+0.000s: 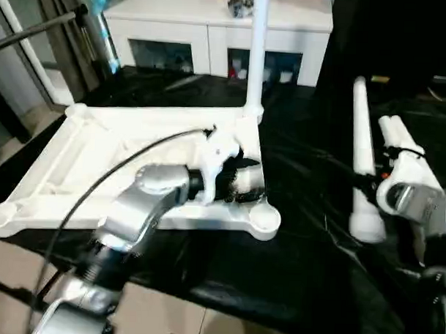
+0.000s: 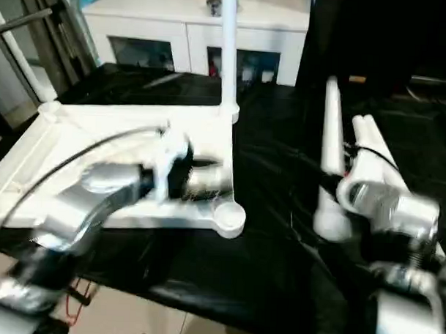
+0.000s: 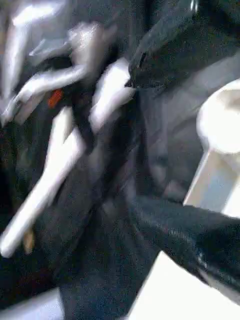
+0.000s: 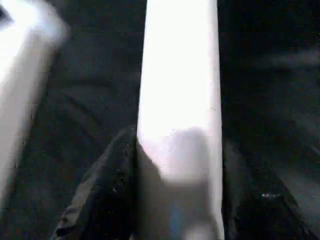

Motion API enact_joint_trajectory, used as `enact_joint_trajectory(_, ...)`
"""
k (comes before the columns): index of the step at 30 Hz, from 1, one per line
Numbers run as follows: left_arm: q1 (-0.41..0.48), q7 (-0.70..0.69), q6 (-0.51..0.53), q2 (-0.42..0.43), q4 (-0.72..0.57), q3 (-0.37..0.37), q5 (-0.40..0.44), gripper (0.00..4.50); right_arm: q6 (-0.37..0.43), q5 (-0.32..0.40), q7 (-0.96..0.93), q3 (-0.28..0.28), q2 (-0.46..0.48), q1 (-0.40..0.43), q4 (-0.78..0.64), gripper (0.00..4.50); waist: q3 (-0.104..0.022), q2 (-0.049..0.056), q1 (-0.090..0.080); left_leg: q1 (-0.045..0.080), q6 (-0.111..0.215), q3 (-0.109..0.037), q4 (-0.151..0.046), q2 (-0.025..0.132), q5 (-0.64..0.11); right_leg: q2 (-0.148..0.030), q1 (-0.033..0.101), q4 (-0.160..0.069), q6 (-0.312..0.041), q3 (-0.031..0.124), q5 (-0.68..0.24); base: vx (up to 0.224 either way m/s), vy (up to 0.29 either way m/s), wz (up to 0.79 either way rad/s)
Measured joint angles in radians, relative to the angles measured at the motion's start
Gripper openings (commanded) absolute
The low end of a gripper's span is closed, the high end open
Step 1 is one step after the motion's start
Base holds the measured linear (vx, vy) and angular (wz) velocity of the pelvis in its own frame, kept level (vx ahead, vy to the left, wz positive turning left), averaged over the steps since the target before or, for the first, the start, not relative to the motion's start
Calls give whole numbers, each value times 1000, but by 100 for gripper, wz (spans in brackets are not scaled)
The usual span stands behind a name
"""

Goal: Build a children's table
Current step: Pick table leg

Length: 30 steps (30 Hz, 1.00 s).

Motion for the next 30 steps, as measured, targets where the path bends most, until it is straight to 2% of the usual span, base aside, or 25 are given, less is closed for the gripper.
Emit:
enact_joint_trajectory(1,-19,22,5,-11,18,22,-12,424,-10,25,32,1,17,13,-29,183,0,1,0,-1,0,0,0,0,0,0,-1,0,0,0,0,0,0,0)
enact_joint_trajectory(4,-117,73,52,-94,93,119,-101,445,0,169,206,1,73,91,-217,182,0,3,5,-5,6,0,0,0,3,0,-5,-1,0,0,0,0,0,0)
enact_joint_trajectory(9,-193,105,173,-188,160,188,-220,450,32,296,338,40,83,137,-404,182,1,0,24,-5,8,0,0,0,2,0,-5,-1,0,0,0,0,0,0)
enact_joint_trajectory(12,-215,126,205,-208,197,217,-245,450,36,348,390,80,93,176,-454,182,1,-1,29,-5,8,0,0,0,3,0,-5,-2,0,0,0,0,0,0)
enact_joint_trajectory(15,-215,128,212,-231,203,216,-248,450,37,361,418,99,97,194,-474,182,3,-5,35,-6,9,0,0,0,4,0,-5,-3,1,0,0,0,0,0)
enact_joint_trajectory(18,-205,131,211,-253,201,201,-255,450,35,361,439,143,93,198,-497,182,3,-7,37,-6,9,0,-1,0,4,0,-5,-4,1,0,0,0,0,0)
enact_joint_trajectory(19,-199,133,216,-268,198,203,-272,414,34,348,440,163,89,198,-496,182,3,-10,39,-7,9,0,-1,0,4,0,-5,-4,1,0,0,0,0,0)
enact_joint_trajectory(21,-195,138,241,-272,188,214,-306,414,23,333,438,186,89,194,-493,182,4,-11,41,-8,9,0,-1,0,4,0,-7,-4,1,0,0,0,0,0)
enact_joint_trajectory(23,-194,146,252,-272,184,235,-315,394,8,326,432,204,88,185,-493,182,4,-13,41,-8,9,0,-1,0,4,0,-7,-4,1,-1,0,0,0,0)
enact_joint_trajectory(27,-193,215,263,-272,180,251,-308,358,-39,260,394,261,86,169,-493,182,4,-17,42,-9,9,0,-1,0,4,0,-7,-4,1,0,0,0,0,0)
enact_joint_trajectory(30,-195,316,244,-275,195,273,-284,332,-70,183,347,331,85,165,-492,182,7,-23,41,-9,9,0,-1,0,4,0,-7,-4,2,0,0,0,0,0)
